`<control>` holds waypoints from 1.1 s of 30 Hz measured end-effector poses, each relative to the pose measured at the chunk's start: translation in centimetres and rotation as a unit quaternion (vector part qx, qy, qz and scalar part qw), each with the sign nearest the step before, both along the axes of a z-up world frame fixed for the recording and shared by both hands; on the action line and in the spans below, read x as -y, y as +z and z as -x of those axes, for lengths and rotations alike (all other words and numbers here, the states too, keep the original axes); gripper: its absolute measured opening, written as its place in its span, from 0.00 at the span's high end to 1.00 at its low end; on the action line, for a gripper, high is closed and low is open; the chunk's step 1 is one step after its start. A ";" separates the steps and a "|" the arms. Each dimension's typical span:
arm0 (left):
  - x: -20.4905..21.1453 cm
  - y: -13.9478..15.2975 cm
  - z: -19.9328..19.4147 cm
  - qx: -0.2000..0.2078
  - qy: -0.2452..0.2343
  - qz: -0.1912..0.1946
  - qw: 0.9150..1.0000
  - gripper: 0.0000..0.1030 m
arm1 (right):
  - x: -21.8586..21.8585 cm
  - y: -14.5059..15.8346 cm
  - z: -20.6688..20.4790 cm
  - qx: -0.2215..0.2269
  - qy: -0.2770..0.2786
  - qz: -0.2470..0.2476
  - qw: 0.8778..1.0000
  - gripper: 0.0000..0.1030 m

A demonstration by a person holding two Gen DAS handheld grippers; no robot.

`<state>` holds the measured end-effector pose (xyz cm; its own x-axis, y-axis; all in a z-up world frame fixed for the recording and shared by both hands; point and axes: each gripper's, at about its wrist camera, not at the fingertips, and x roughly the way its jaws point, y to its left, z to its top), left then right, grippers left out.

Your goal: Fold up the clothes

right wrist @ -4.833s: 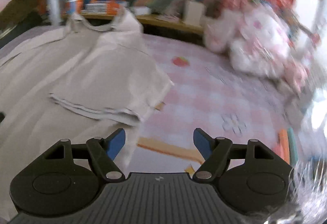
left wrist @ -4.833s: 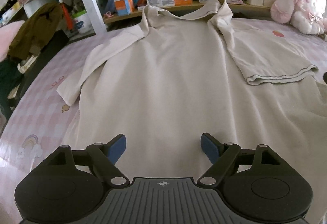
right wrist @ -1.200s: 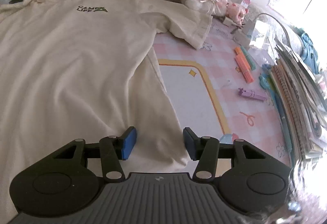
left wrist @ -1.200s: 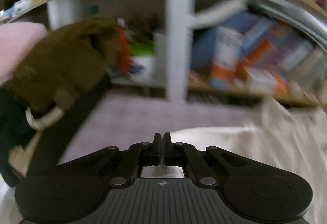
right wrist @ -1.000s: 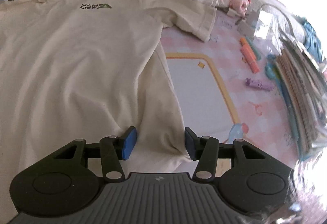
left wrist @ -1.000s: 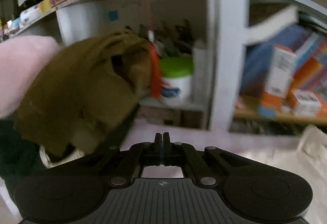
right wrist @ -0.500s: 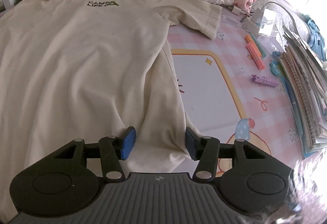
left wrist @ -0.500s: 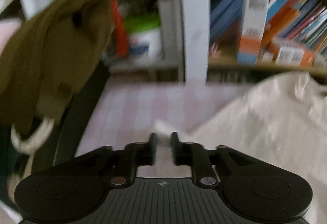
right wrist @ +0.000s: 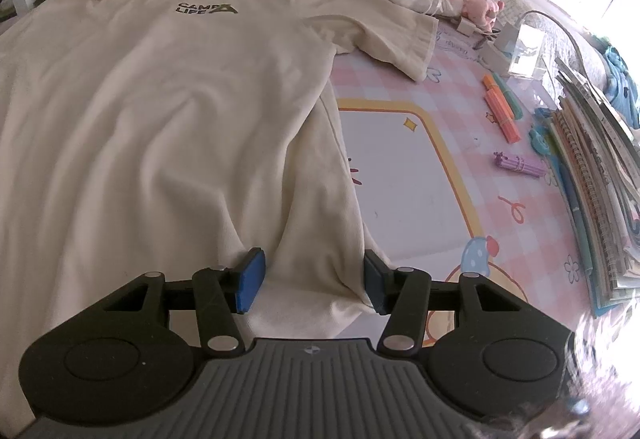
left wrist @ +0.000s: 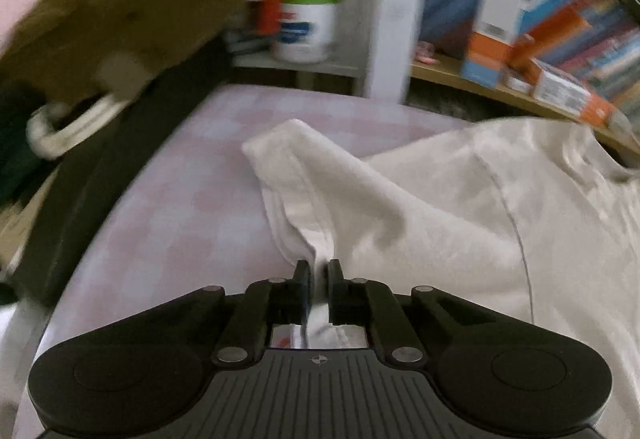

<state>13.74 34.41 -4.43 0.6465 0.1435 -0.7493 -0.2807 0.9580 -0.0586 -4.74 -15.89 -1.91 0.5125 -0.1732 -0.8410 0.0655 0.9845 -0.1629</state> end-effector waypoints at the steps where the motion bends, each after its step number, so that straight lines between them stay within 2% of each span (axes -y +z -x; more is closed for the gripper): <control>1: -0.1 0.1 0.7 0.004 0.016 0.001 1.000 0.93 | 0.0 0.0 0.0 0.000 0.000 0.000 1.000 0.51; 4: 0.2 -0.1 2.8 0.003 0.011 -0.004 1.000 0.93 | 0.0 -0.1 0.0 0.001 0.000 0.001 1.000 0.51; 6: 0.1 -0.1 2.4 0.001 0.000 -0.016 1.000 0.93 | 0.0 -0.1 -0.1 0.000 0.002 0.002 1.000 0.51; 13: -1.8 -0.1 -2.7 -0.007 0.018 -0.031 0.999 0.93 | -0.3 -0.1 -0.1 -0.007 0.008 -0.008 1.000 0.51; 18: -2.3 -0.2 -3.7 -0.009 0.026 -0.040 0.999 0.93 | -1.2 -0.2 0.1 -0.003 0.016 -0.015 1.000 0.51; 22: -2.4 -0.1 -3.1 -0.015 0.019 -0.048 0.999 0.92 | -0.7 -0.2 0.1 -0.003 0.016 -0.020 1.000 0.51; 27: -2.6 0.7 -0.8 -0.023 0.001 -0.034 0.999 0.90 | 0.1 -0.1 0.3 -0.001 0.011 -0.021 1.000 0.51; 28: -2.6 0.9 -0.3 -0.024 -0.004 -0.031 0.999 0.86 | 0.3 0.0 0.4 -0.001 0.010 -0.021 1.000 0.51; 33: -2.4 2.1 2.4 -0.012 -0.026 -0.029 0.999 0.78 | 1.6 0.0 0.8 -0.006 -0.002 -0.024 1.000 0.51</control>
